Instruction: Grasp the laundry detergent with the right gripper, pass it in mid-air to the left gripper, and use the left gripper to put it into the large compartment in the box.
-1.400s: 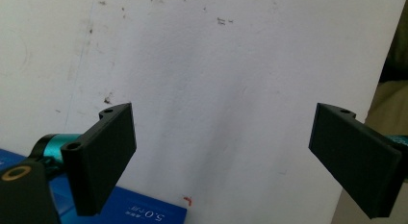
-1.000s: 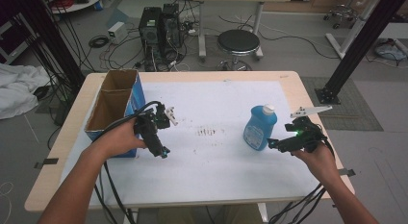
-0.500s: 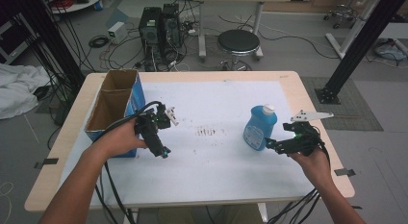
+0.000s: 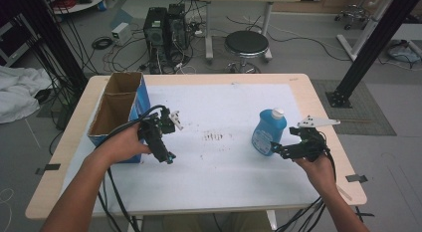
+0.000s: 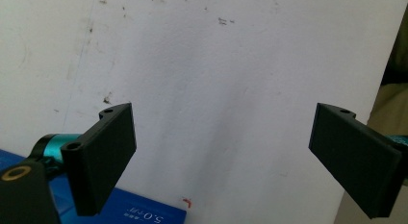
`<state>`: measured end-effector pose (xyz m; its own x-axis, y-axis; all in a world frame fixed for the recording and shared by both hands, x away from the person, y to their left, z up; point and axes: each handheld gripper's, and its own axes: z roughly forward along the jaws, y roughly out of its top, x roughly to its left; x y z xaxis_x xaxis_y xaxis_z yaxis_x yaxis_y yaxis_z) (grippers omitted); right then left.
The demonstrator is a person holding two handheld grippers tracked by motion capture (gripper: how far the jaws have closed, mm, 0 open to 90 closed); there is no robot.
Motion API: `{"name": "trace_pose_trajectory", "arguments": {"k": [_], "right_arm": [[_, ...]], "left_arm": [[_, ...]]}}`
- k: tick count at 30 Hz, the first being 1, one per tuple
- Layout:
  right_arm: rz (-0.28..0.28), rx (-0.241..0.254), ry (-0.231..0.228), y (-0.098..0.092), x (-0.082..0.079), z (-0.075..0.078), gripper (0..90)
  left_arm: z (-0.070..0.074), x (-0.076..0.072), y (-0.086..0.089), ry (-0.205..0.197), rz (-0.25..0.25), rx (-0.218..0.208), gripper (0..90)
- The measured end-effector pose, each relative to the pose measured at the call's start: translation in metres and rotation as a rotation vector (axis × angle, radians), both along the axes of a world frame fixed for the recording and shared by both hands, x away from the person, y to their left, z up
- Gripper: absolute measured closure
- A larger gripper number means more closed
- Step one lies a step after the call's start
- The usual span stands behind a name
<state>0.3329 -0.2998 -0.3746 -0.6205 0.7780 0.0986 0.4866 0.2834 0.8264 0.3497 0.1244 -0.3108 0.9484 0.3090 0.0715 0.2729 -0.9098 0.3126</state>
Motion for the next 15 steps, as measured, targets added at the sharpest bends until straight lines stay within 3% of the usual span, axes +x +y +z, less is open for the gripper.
{"name": "trace_pose_trajectory", "arguments": {"k": [15], "right_arm": [[-0.001,0.043,-0.051,0.0074,0.0106,-0.0098,2.7]], "left_arm": [[0.0003,-0.0008,0.0023,0.001,0.005,-0.001,9.2]]}}
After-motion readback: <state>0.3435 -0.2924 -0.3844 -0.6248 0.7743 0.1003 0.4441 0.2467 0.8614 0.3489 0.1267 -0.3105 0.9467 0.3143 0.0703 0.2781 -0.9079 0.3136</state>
